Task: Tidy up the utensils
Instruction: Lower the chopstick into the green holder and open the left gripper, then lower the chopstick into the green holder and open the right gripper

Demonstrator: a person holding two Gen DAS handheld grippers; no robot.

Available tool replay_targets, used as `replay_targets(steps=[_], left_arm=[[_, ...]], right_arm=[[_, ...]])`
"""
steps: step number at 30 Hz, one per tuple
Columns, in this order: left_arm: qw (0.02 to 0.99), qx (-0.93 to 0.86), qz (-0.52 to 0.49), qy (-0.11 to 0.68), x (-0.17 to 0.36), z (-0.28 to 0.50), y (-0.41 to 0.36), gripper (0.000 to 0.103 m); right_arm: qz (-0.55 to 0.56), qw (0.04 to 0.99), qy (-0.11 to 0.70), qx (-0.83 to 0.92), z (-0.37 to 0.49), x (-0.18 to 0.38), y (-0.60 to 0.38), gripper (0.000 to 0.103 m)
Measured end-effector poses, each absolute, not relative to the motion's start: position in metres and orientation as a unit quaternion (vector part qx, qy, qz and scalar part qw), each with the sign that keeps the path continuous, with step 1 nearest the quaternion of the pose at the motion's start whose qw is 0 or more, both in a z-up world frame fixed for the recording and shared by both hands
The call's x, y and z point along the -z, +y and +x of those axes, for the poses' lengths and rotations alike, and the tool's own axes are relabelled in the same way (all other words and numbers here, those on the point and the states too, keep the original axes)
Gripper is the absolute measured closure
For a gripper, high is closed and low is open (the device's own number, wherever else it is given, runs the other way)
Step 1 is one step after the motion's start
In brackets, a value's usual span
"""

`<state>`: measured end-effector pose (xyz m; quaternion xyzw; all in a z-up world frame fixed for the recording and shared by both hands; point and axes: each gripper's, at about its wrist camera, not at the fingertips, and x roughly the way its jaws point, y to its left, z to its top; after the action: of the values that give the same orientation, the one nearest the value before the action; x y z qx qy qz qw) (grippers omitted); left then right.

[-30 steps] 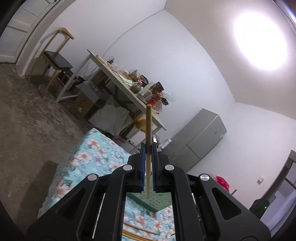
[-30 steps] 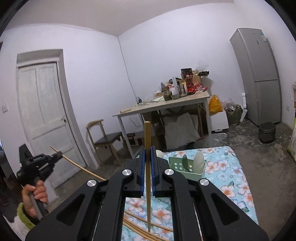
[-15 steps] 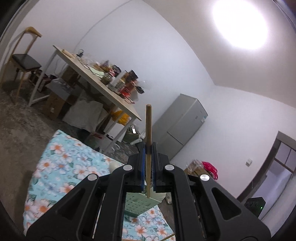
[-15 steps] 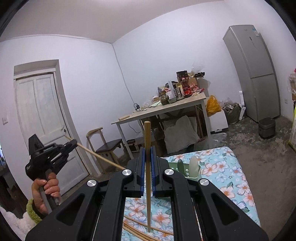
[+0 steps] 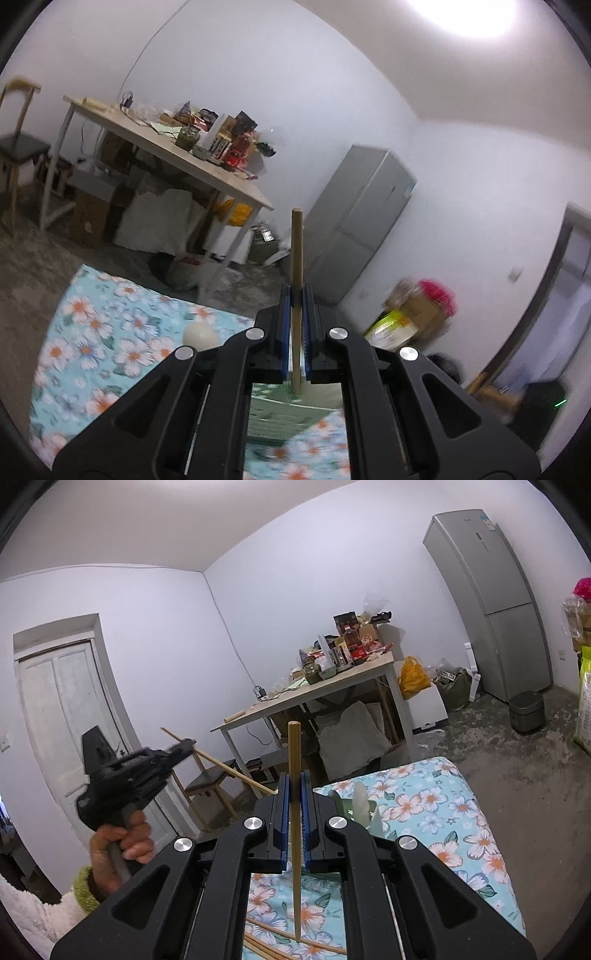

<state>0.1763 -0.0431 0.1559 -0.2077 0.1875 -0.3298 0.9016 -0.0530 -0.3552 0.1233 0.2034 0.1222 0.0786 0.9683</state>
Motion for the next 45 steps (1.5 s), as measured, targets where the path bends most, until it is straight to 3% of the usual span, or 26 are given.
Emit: replay_targets(steps=[5, 7, 9, 13, 19, 36, 41, 45], left_arm=[[0.896, 0.325, -0.173, 0.247, -0.121, 0.192, -0.073, 0.095], [0.886, 0.328, -0.182, 0.272, -0.110, 0.195, -0.074, 0.072], [0.879, 0.332, -0.190, 0.284, -0.105, 0.194, -0.070, 0.061], [0.879, 0.333, -0.187, 0.284, -0.102, 0.181, -0.061, 0.046], [0.877, 0.335, -0.185, 0.292, -0.102, 0.157, -0.035, 0.032], [0.912, 0.219, -0.107, 0.331, -0.035, 0.057, 0.042, 0.014], [0.912, 0.205, -0.116, 0.336, -0.026, 0.044, 0.054, 0.013], [0.904, 0.215, -0.138, 0.344, -0.019, 0.040, 0.055, 0.013]], right_arm=[[0.206, 0.968, 0.128, -0.073, -0.049, -0.120, -0.359, 0.097], [0.205, 0.967, 0.130, -0.071, -0.048, -0.120, -0.359, 0.097], [0.205, 0.968, 0.130, -0.071, -0.047, -0.121, -0.360, 0.097], [0.203, 0.968, 0.129, -0.077, -0.044, -0.125, -0.357, 0.097], [0.178, 0.973, 0.103, -0.101, -0.032, -0.150, -0.351, 0.097], [0.051, 0.988, 0.078, -0.119, 0.082, -0.223, -0.300, 0.097], [-0.009, 0.990, 0.098, -0.103, 0.116, -0.206, -0.276, 0.097], [-0.107, 0.979, 0.156, -0.080, 0.135, -0.159, -0.245, 0.097]])
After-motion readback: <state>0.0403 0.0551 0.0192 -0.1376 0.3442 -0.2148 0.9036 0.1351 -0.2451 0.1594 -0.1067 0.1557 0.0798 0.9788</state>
